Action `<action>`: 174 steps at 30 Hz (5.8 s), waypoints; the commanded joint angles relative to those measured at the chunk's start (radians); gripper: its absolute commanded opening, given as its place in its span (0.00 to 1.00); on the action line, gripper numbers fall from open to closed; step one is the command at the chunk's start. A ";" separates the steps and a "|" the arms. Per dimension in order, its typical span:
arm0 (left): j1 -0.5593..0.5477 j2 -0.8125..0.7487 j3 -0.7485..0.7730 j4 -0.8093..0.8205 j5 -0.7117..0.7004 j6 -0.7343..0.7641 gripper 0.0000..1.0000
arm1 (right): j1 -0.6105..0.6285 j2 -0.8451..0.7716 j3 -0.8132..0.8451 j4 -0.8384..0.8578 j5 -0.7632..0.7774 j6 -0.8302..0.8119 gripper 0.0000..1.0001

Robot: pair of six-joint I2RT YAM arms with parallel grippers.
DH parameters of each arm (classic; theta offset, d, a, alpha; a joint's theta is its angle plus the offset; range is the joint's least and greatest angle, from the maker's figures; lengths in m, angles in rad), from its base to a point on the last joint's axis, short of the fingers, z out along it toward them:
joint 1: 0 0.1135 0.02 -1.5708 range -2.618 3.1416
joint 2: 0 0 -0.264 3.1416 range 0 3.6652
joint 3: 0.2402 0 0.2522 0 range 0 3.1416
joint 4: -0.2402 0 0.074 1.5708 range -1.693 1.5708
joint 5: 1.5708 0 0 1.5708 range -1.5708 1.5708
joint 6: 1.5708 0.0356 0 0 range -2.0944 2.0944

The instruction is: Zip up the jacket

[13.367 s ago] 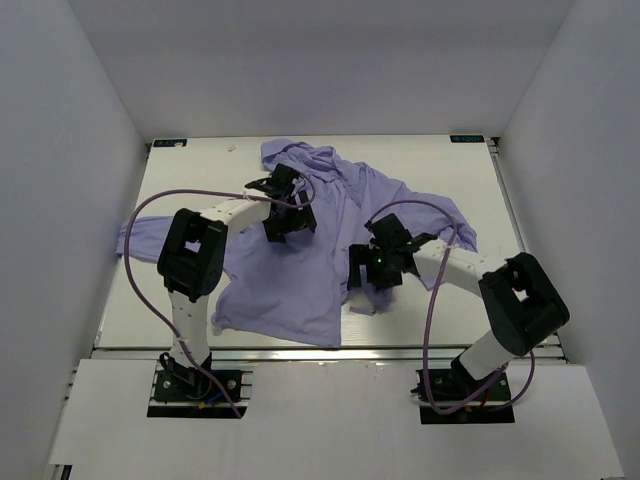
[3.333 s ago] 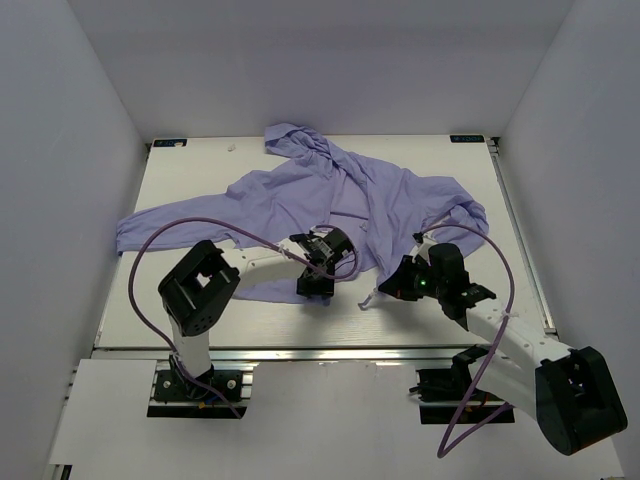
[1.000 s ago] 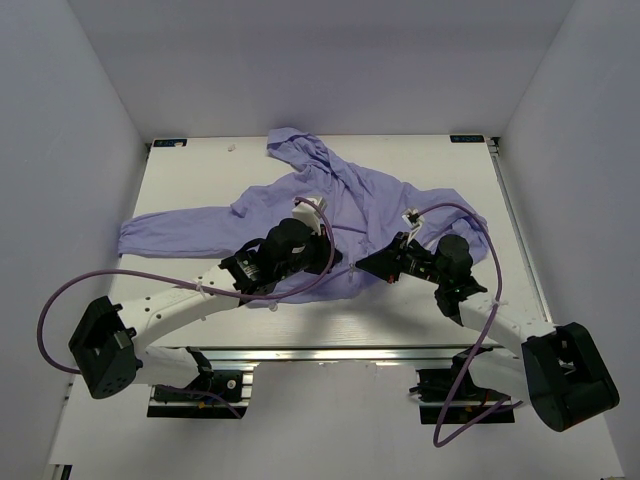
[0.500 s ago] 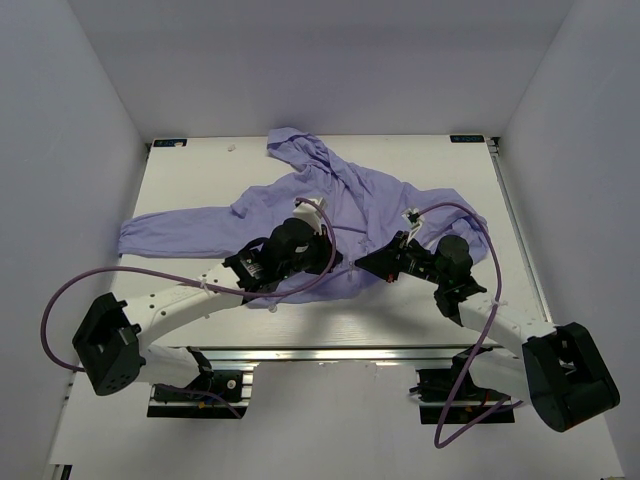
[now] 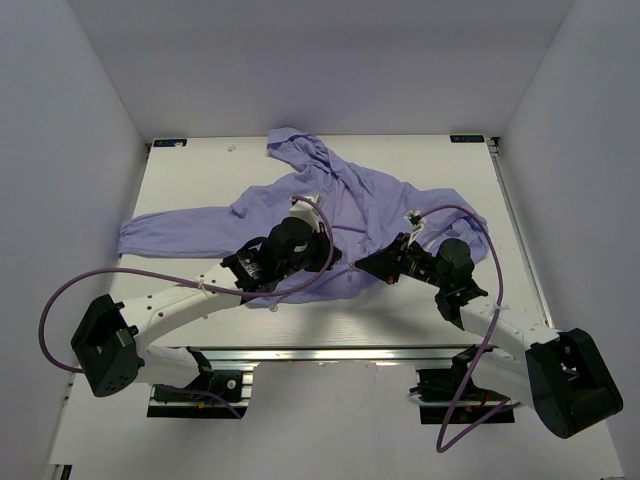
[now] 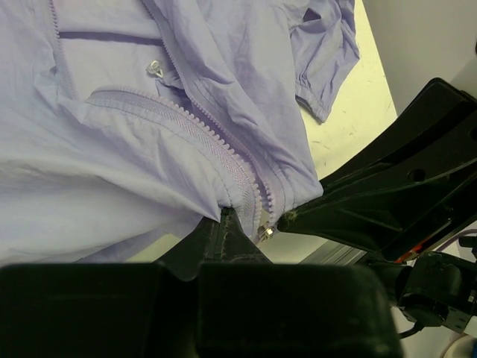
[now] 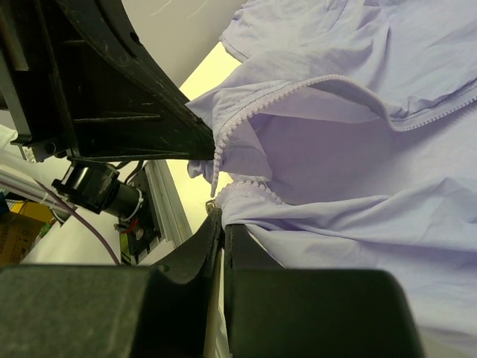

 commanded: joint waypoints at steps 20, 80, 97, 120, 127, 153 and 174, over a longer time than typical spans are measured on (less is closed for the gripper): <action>-0.004 -0.039 0.027 0.028 0.027 -0.031 0.00 | 0.029 -0.047 -0.020 0.073 0.101 0.017 0.00; -0.043 -0.090 -0.024 -0.021 -0.183 -0.184 0.00 | 0.303 -0.142 -0.031 0.023 0.636 0.077 0.00; -0.043 -0.073 -0.030 -0.026 -0.198 -0.211 0.00 | 0.306 -0.153 -0.017 0.012 0.624 0.069 0.00; -0.043 -0.065 -0.048 0.005 -0.156 -0.203 0.00 | 0.306 -0.128 0.006 0.001 0.632 0.069 0.00; -0.046 -0.091 -0.079 0.027 -0.145 -0.198 0.00 | 0.306 -0.111 0.038 -0.051 0.635 0.069 0.00; -0.046 -0.083 -0.074 0.045 -0.106 -0.163 0.00 | 0.306 -0.113 0.020 -0.054 0.598 0.081 0.00; -0.051 -0.030 -0.010 -0.029 -0.116 -0.177 0.00 | 0.335 -0.122 0.001 -0.066 0.639 0.042 0.00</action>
